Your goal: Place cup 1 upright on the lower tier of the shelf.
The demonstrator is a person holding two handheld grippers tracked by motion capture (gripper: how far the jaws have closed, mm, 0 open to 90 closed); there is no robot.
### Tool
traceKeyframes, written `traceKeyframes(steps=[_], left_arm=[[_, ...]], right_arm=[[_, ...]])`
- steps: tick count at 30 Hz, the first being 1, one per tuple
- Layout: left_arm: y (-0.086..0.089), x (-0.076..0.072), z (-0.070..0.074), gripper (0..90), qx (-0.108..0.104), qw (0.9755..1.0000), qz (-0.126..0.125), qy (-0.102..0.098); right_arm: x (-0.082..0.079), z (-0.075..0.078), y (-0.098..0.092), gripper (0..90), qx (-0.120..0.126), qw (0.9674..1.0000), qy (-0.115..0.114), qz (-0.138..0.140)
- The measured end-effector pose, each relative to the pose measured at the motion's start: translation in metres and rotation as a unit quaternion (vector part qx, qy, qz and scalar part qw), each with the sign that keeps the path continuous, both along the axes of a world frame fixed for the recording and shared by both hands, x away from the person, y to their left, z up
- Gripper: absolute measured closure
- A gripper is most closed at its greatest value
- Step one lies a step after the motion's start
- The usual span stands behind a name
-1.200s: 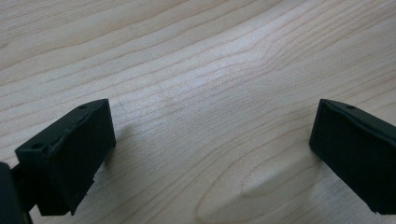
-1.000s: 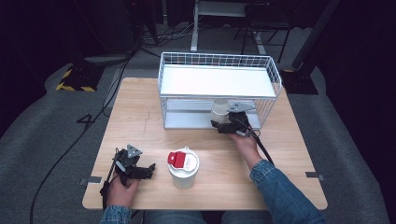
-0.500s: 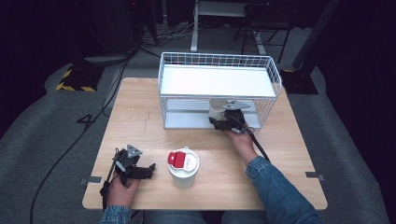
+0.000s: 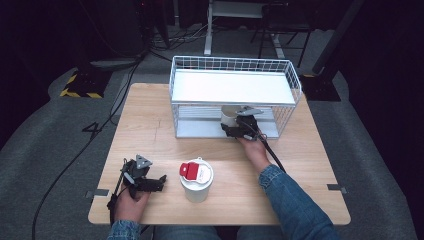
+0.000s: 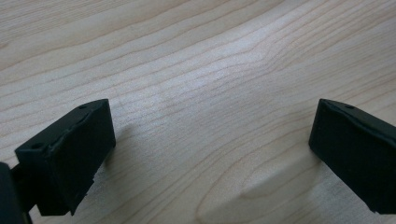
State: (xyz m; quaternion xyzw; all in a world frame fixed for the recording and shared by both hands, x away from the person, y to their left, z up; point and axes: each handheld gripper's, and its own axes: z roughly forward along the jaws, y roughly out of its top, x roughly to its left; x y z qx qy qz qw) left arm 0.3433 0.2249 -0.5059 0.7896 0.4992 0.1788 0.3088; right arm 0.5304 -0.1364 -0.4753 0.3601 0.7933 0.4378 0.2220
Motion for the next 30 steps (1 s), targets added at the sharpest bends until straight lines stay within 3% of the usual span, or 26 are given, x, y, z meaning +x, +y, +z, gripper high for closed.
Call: traceKeyframes(steps=[14, 19, 20, 30], left_arm=[[0.0000, 0.0000, 0.0000, 0.8, 0.000, 1.0000, 0.000, 0.000], [0.0000, 0.0000, 0.0000, 0.9, 0.000, 1.0000, 0.000, 0.000], [0.0000, 0.0000, 0.0000, 0.8, 0.000, 1.0000, 0.000, 0.000], [-0.0002, 0.0001, -0.0001, 0.8, -0.002, 1.0000, 0.000, 0.000]], right_arm=[[0.0061, -0.0071, -0.0009, 22.8, 0.010, 0.9998, 0.017, -0.007], [0.0085, -0.0075, -0.0040, 14.8, 0.033, 0.9988, 0.035, -0.012], [0.0096, -0.0079, -0.0044, 14.7, 0.037, 0.9988, 0.030, -0.006], [0.0008, -0.0040, -0.0086, 14.3, 0.018, 0.9994, 0.024, -0.017]])
